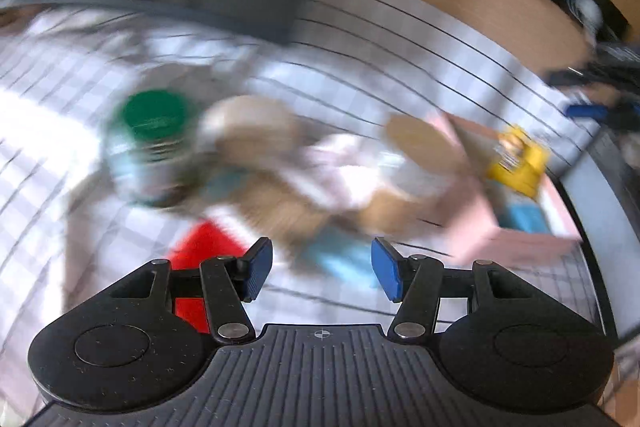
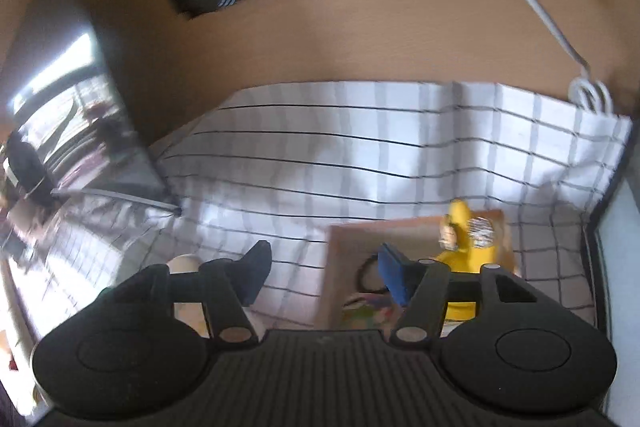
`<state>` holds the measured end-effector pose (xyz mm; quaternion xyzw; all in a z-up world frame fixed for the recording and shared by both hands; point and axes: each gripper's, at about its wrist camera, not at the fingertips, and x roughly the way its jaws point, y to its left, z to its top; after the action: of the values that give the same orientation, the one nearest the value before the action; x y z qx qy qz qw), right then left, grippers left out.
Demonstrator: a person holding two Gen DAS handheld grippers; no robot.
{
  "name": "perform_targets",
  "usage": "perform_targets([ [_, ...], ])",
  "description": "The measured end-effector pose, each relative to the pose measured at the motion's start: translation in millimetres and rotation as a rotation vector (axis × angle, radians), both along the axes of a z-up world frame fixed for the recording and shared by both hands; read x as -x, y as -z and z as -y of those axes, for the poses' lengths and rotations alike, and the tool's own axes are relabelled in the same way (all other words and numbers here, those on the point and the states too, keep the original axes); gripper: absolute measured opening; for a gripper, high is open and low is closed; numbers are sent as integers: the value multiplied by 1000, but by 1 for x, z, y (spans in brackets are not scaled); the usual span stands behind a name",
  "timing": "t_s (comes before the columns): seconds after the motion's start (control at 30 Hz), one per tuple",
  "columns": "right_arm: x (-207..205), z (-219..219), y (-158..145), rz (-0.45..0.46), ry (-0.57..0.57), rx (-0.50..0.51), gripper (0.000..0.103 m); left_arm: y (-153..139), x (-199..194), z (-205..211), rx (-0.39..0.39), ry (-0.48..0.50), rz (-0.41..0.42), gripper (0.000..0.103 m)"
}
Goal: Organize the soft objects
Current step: 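Move both open grippers back toward the remaining items on the table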
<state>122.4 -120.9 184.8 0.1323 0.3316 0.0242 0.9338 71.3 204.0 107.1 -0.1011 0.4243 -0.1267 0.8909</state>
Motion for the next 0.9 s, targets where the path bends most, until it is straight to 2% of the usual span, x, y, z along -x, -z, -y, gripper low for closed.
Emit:
perform_targets([
  [0.1,0,-38,-22,29,-60,31,66,-11,-5,-44,-15,-76,38,59],
  [0.27,-11,-108,-66,106,-154,60,75,-56,-16,-105,-76,-126,166,59],
  [0.37,-20,-148,-76,116,-204,86,76,-68,-21,-127,-84,-115,201,59],
  [0.43,-25,-170,-73,99,-237,103,76,-65,-21,-133,-70,-34,191,59],
  [0.6,-14,-194,-37,23,-327,157,76,-12,-26,-103,-36,170,47,60],
  [0.77,25,-179,19,-49,-372,293,77,35,-35,-65,-71,233,-49,60],
  [0.9,45,-159,66,-161,-350,297,77,54,-46,-47,-132,266,-83,60],
])
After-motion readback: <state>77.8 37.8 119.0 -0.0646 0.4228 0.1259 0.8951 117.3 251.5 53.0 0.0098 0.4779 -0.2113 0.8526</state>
